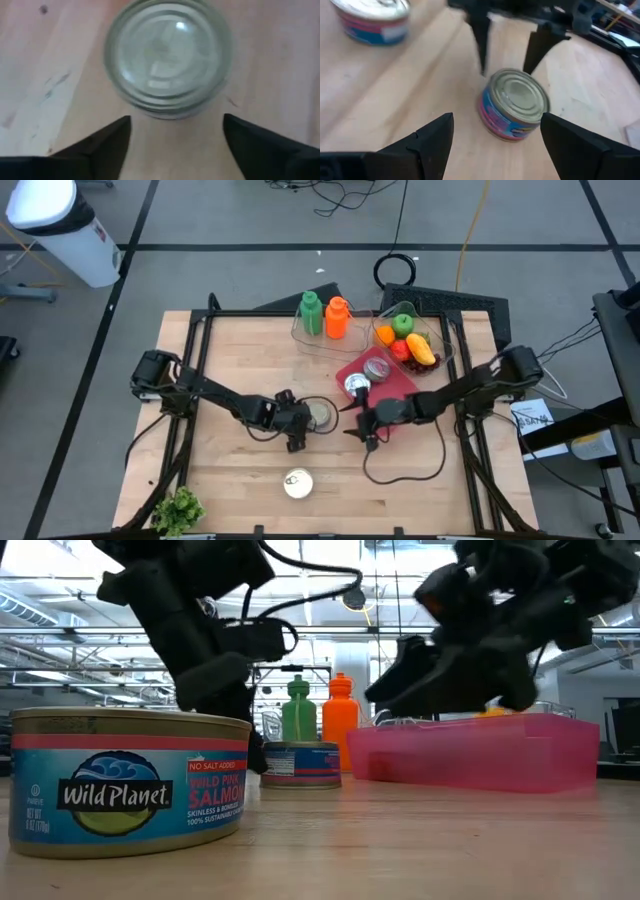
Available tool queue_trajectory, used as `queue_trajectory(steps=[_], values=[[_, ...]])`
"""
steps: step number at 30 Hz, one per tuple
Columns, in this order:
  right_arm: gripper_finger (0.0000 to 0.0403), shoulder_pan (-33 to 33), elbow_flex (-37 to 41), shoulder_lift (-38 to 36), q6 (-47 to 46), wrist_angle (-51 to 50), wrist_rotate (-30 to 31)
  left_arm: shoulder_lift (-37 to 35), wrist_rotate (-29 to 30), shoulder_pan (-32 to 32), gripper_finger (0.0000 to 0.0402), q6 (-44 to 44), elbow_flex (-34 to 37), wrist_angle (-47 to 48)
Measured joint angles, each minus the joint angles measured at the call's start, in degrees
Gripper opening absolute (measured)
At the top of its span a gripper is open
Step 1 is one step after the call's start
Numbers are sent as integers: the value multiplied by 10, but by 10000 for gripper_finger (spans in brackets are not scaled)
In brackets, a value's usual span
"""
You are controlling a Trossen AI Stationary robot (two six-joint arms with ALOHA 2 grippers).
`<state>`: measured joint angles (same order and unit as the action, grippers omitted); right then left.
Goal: Pick & Place Food Item
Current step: Put the top blue and pink tuna can into the pink bin
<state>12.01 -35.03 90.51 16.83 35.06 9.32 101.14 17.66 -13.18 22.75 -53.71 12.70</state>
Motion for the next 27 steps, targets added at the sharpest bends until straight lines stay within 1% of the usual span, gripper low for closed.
queue_trajectory(steps=[3,5,7,10,14,17,18,20,22,25,27], values=[[291,0,-31,35,11,-12,15,0,-2,-8,375,-17,0,-8],[303,0,-49,55,21,-19,15,0,-2,-12,393,-17,0,-10],[315,0,-66,71,43,-21,15,0,-11,-12,390,-17,0,-12],[327,-5,-95,102,93,-23,15,0,-17,-8,373,-30,0,-22],[328,-21,-136,145,140,-61,13,0,-17,1,358,-54,0,-48],[322,-33,-162,169,175,-117,17,-1,-37,13,358,-60,0,-64],[320,-36,-172,180,182,-122,24,-1,-43,18,359,-59,0,-64],[313,-39,-183,188,188,-139,49,-1,-56,26,362,-58,1,-66],[304,-41,-190,193,185,-159,69,-1,-55,32,362,-58,1,-69],[275,-43,-190,197,181,-169,72,-1,-56,39,361,-58,1,-69],[244,-41,-190,197,173,-168,72,-1,-57,41,359,-58,1,-69]])
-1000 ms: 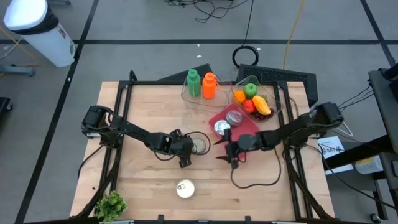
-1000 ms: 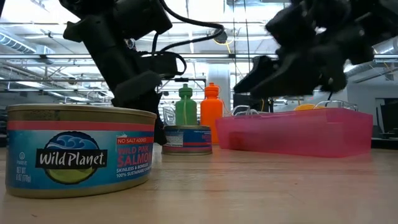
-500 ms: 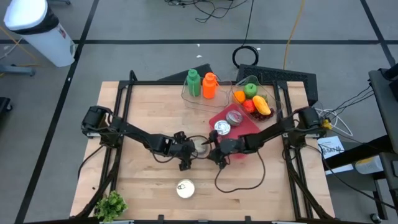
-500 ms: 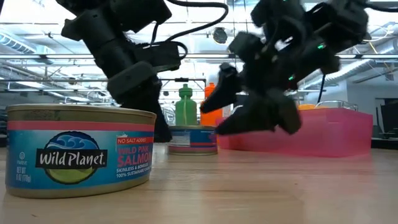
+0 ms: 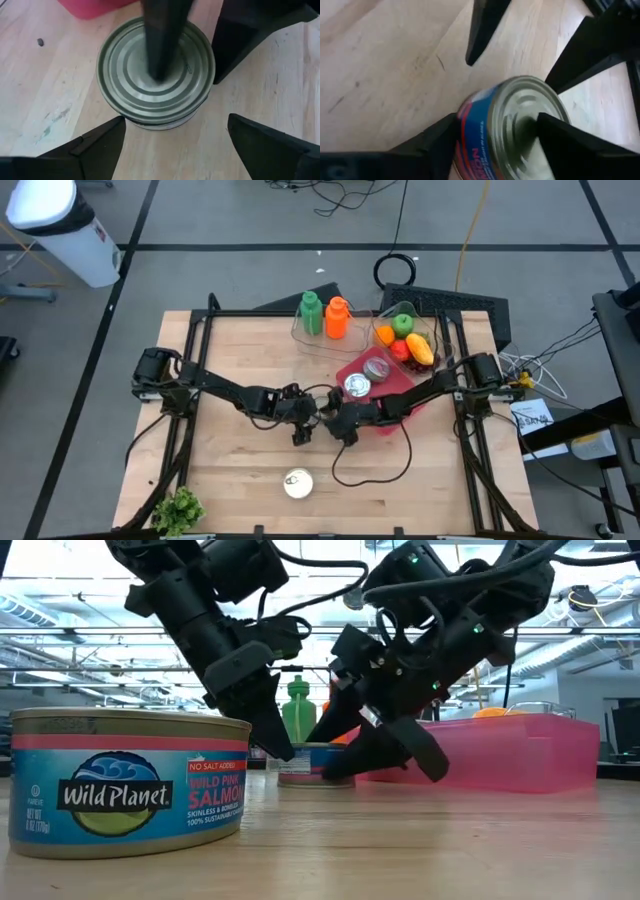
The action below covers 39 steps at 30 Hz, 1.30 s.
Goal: Pick & Place Food Item
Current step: Put the top blue and pink tuna can into the pink bin
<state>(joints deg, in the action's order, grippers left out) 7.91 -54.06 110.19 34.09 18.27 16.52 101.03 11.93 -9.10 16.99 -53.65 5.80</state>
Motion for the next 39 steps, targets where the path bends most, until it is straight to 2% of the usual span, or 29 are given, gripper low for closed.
queue_trajectory(steps=[9,10,21,32,39], values=[[30,16,1,0,-13,1,2,0,-10,1,356,16,0,-1],[17,16,1,0,-22,-2,1,0,-10,1,356,17,0,-1],[1,18,2,-4,-92,-44,-1,-1,3,0,356,22,0,16],[4,55,6,-106,-80,-63,-11,-64,-51,3,356,60,-2,39],[3,76,5,-139,-94,-49,-3,-82,-45,-6,356,63,-2,29]])
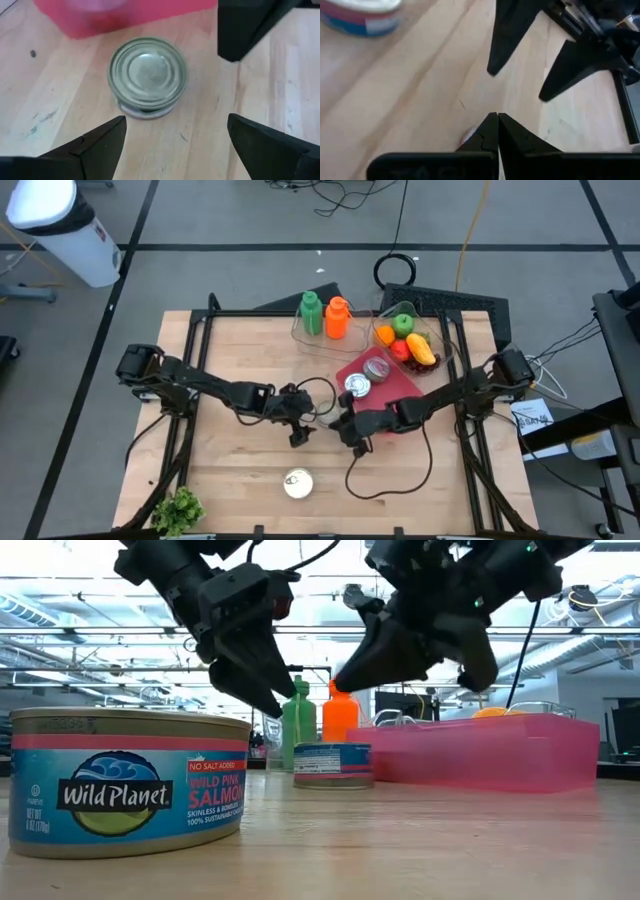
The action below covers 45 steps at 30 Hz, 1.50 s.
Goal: Pick & Place Food Item
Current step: Put the top blue and pink tuna can into the pink bin
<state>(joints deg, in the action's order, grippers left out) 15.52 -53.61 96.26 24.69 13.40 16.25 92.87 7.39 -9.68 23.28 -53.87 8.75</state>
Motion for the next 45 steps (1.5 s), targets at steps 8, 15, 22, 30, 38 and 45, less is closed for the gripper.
queue_trajectory(steps=[8,15,22,30,38,45], values=[[19,-5,0,-1,-140,-30,-1,22,46,11,356,-17,0,-48],[182,-43,4,-2,-271,-127,-23,39,47,14,356,-54,1,-29],[342,-63,40,-3,-291,-98,-46,89,47,15,356,-81,1,-34],[393,-72,48,29,-274,-32,-44,161,47,18,356,-102,1,-112],[394,-90,48,66,-247,48,-45,177,42,20,356,-133,1,-165],[394,-109,48,74,-257,50,-101,178,34,21,356,-151,3,-181]])
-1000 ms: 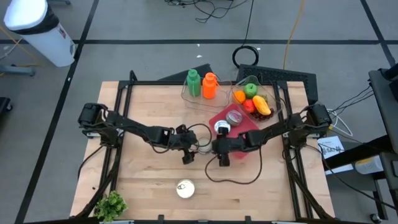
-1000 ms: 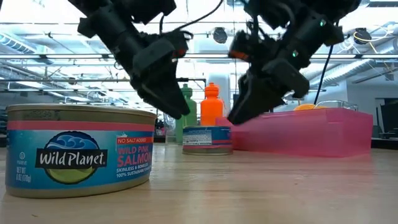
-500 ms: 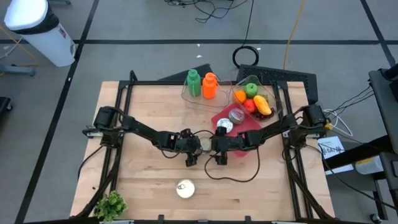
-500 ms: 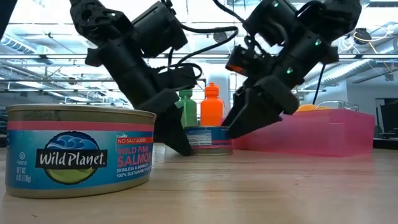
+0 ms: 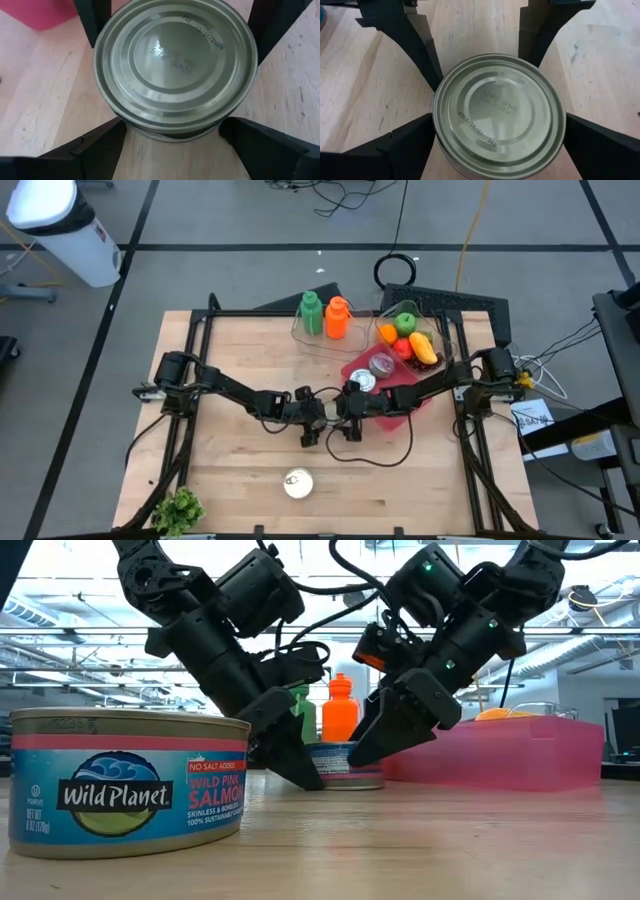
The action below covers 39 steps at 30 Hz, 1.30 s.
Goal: Pick & Place Food Item
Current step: Put the top blue and pink tuna can into the pink bin
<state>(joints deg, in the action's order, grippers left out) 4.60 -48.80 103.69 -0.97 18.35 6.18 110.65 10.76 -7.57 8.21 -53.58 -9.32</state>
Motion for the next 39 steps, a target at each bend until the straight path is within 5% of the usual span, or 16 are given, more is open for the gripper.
queue_trajectory(steps=[6,14,29,33,39], values=[[354,-1,-1,0,-1,-13,-21,1,-1,0,356,0,0,-7],[354,-1,-1,-2,4,-17,-30,-15,9,0,356,9,0,4],[354,27,2,-116,-1,-72,-39,-230,6,-1,356,78,-3,111],[354,54,2,-182,-2,-121,-11,-255,13,-1,356,89,-3,106],[354,106,2,-303,-47,-284,124,-246,13,-2,356,88,-3,106]])
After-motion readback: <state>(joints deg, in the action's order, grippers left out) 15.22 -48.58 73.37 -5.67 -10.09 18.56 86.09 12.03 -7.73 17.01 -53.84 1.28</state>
